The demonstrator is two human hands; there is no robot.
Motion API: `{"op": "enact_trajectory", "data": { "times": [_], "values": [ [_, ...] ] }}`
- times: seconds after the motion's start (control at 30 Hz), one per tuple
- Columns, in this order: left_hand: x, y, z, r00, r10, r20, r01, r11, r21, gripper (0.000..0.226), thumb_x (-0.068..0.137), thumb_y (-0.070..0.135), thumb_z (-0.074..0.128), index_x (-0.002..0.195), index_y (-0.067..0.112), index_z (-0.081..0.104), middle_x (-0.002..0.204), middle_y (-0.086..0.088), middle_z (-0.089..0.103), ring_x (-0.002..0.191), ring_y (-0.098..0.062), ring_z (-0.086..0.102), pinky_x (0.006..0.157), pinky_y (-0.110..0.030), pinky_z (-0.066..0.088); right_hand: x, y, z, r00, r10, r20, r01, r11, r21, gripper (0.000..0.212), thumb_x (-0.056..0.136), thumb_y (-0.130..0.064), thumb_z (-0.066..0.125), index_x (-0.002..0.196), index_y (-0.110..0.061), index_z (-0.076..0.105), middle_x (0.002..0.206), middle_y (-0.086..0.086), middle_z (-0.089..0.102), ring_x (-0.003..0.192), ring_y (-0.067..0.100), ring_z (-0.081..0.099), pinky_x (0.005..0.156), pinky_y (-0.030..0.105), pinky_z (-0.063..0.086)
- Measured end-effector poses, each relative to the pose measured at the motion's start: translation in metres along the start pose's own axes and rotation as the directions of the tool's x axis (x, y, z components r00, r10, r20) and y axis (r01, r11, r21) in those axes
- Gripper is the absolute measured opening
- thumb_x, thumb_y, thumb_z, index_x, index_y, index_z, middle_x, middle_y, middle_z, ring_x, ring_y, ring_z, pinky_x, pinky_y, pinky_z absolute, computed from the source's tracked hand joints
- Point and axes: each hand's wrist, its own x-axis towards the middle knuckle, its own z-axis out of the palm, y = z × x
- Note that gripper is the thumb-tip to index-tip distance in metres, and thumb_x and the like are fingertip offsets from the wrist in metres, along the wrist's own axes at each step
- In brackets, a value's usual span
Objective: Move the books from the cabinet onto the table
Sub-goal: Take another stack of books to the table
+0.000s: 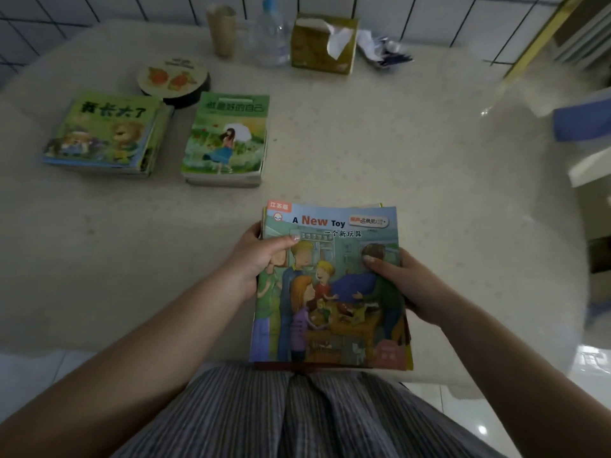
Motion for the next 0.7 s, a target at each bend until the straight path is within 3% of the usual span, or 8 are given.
{"op": "enact_trajectory", "data": {
  "times": [0.07,0.2,0.3,0.47,0.53,0.6,0.7],
  "values": [
    [0.019,0.010,0.013,1.000,0.009,-0.011,-0.008,0.999,0.032,0.030,0.079,0.004,0.069,0.109,0.008,0.064,0.100,-0.014,0.072,0.086,-0.027,0.070,0.077,-0.036,0.058,0.014,-0.009,-0.016,1.000,0.001,0.007,-0.001,1.000,0.013,0.042,0.083,-0.033,0.068,0.120,-0.018,0.057,0.110,0.006,0.072,0.096,0.025,0.071,0.078,0.042,0.059],
    [0.056,0.039,0.037,1.000,0.022,0.000,-0.022,0.997,0.076,0.023,0.079,0.005,0.070,0.102,0.009,0.066,0.095,-0.014,0.071,0.083,-0.029,0.069,0.079,-0.039,0.057,0.049,-0.031,-0.041,0.999,0.026,-0.026,-0.025,0.999,0.046,0.067,0.071,-0.044,0.076,0.126,-0.014,0.051,0.115,0.009,0.069,0.098,0.028,0.070,0.085,0.050,0.056],
    [0.086,0.062,0.050,1.000,0.015,-0.010,-0.014,0.994,0.110,0.027,0.079,0.007,0.070,0.105,0.009,0.065,0.093,-0.013,0.071,0.078,-0.026,0.069,0.073,-0.036,0.058,0.075,-0.050,-0.055,0.999,0.009,-0.034,-0.007,0.999,0.052,0.057,0.078,-0.039,0.072,0.125,-0.013,0.052,0.114,0.009,0.070,0.098,0.028,0.070,0.085,0.048,0.056],
    [0.135,0.102,0.065,1.000,-0.001,-0.008,0.002,0.991,0.132,0.020,0.080,0.007,0.070,0.100,0.010,0.066,0.073,-0.004,0.073,0.054,-0.015,0.070,0.046,-0.023,0.053,0.123,-0.088,-0.071,0.997,-0.034,-0.065,0.039,0.997,0.071,0.053,0.082,-0.041,0.067,0.123,-0.012,0.053,0.113,0.009,0.070,0.097,0.027,0.070,0.079,0.042,0.058],
    [0.155,0.115,0.068,1.000,-0.016,-0.006,0.016,0.991,0.136,0.016,0.080,0.008,0.070,0.095,0.012,0.066,0.071,-0.004,0.073,0.057,-0.017,0.070,0.050,-0.028,0.057,0.143,-0.102,-0.076,0.995,-0.032,-0.094,0.036,0.998,0.051,0.059,0.078,-0.044,0.071,0.125,-0.013,0.051,0.113,0.008,0.069,0.096,0.026,0.071,0.079,0.043,0.058],
    [0.175,0.124,0.069,0.999,-0.030,-0.011,0.031,0.987,0.156,0.018,0.080,0.010,0.071,0.096,0.013,0.066,0.081,-0.008,0.073,0.066,-0.022,0.070,0.063,-0.035,0.059,0.163,-0.114,-0.080,0.994,-0.032,-0.104,0.034,0.999,0.016,0.061,0.076,-0.044,0.072,0.124,-0.013,0.052,0.114,0.008,0.069,0.095,0.025,0.071,0.078,0.043,0.059],
    [0.197,0.136,0.071,0.999,-0.034,-0.015,0.036,0.980,0.194,0.016,0.079,0.012,0.072,0.094,0.014,0.066,0.082,-0.008,0.072,0.065,-0.020,0.070,0.058,-0.031,0.058,0.184,-0.128,-0.080,0.995,-0.051,-0.087,0.051,0.999,0.002,0.038,0.086,-0.033,0.065,0.118,-0.012,0.060,0.108,0.008,0.072,0.092,0.025,0.071,0.073,0.037,0.060]
  ]
}}
